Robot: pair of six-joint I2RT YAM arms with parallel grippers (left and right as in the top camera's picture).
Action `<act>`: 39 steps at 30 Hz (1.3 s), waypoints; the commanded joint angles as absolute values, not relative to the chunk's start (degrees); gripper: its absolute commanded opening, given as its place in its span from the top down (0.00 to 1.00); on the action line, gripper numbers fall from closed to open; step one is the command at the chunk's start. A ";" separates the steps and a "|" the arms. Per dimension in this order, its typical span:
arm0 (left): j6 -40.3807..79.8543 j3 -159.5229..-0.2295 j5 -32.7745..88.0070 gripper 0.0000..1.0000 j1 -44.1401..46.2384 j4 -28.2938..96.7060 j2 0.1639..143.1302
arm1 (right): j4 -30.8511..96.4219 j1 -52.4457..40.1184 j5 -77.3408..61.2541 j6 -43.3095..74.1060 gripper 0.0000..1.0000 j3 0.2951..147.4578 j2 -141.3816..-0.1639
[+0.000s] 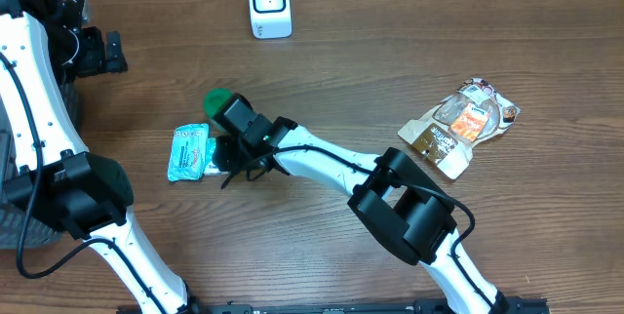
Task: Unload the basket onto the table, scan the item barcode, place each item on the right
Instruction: 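Reach the right gripper left toward the green-lidded jar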
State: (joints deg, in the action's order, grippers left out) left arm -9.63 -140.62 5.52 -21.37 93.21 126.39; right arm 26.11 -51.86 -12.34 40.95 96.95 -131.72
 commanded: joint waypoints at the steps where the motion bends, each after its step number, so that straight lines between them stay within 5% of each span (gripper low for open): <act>1: -10.09 -141.69 5.78 0.00 -20.93 93.10 125.45 | 25.47 -52.12 -12.03 41.17 0.71 96.42 -132.75; 6: -10.09 -141.69 5.78 0.00 -20.93 93.10 125.45 | 26.26 -52.12 -12.01 41.12 0.95 96.42 -132.75; 14: -10.09 -141.69 5.78 0.00 -20.93 93.10 125.45 | 30.17 -50.63 -12.03 33.34 0.96 96.55 -130.80; 26: -10.09 -141.69 5.78 0.01 -20.93 93.10 125.45 | 54.39 -45.45 -11.94 1.23 0.95 96.86 -122.67; 30: -10.09 -141.69 5.78 0.00 -20.93 93.08 125.45 | 57.21 -42.76 -10.74 -0.60 0.62 96.95 -122.65; 39: -10.09 -141.69 5.78 0.00 -20.97 93.08 125.45 | 56.73 -40.36 -17.89 8.16 0.54 101.19 -122.26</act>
State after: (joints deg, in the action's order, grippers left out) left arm -9.63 -140.62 5.52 -21.37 93.21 126.39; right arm 57.30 -40.10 -14.09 5.32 98.59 -124.77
